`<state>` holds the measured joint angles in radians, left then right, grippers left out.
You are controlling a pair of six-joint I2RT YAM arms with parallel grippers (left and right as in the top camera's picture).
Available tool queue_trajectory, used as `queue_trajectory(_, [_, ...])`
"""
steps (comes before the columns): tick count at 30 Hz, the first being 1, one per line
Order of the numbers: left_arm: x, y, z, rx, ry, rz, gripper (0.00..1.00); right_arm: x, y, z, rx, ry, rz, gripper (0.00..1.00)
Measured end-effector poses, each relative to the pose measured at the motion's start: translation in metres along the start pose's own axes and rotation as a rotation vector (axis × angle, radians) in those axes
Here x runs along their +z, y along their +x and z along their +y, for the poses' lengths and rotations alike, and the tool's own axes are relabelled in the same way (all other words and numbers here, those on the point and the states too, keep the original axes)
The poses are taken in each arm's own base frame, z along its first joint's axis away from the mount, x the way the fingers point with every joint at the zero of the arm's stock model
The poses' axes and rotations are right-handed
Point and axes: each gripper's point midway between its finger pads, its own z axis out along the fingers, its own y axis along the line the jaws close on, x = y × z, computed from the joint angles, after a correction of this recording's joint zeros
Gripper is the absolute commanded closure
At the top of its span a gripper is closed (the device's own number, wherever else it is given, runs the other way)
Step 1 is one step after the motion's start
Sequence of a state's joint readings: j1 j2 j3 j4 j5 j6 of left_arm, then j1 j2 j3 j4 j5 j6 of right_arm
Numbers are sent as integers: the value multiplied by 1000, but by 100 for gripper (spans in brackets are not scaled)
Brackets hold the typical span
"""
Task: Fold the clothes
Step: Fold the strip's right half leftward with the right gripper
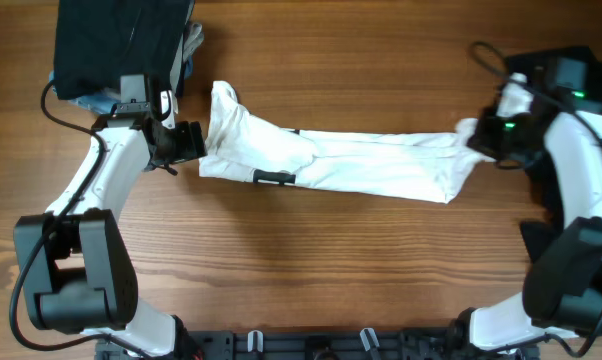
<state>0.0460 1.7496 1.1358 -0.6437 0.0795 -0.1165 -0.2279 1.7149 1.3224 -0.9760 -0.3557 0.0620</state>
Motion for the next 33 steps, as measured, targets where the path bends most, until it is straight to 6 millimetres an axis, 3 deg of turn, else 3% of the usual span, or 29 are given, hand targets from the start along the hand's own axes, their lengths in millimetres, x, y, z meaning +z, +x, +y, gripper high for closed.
queue_trajectory(3, [0,0,0,0,0,0,14,18,9,89,-241,-169,10,96])
queue_trajectory(4, [0,0,0,0,0,0,12,19,9,94,-254,-178,8,95])
queue_trajectory(5, [0,0,0,0,3,0,11,26,15,141,-368,-253,-14,93])
queue_trajectory(6, [0,0,-1,0,4,0,10,30,18,165,-415,-283,-30,92])
queue_trajectory(9, [0,0,-1,0,8,2,10,38,33,211,-501,-311,-57,91])
queue_trajectory(12, [0,1,-3,0,18,3,8,44,53,239,-554,-312,-50,83])
queue_trajectory(14, [0,1,-4,0,22,4,7,48,61,247,-566,-297,-43,64])
queue_trajectory(18, [0,1,-4,0,22,4,6,65,66,243,-532,-246,-19,69])
queue_trajectory(20, [0,1,-4,0,22,4,6,72,65,239,-511,-227,-6,53])
queue_trajectory(24, [0,1,-4,0,23,5,0,73,64,236,-507,-216,-5,50])
queue_trajectory(27, [0,2,-9,-1,50,11,0,73,63,217,-462,-180,30,49])
queue_trajectory(28, [0,3,-11,-1,66,15,0,72,62,208,-439,-165,43,38])
queue_trajectory(31, [-1,4,-18,-1,107,23,1,70,62,188,-402,-130,79,34])
queue_trajectory(33, [-1,5,-22,-1,132,29,1,73,69,187,-410,-134,111,28])
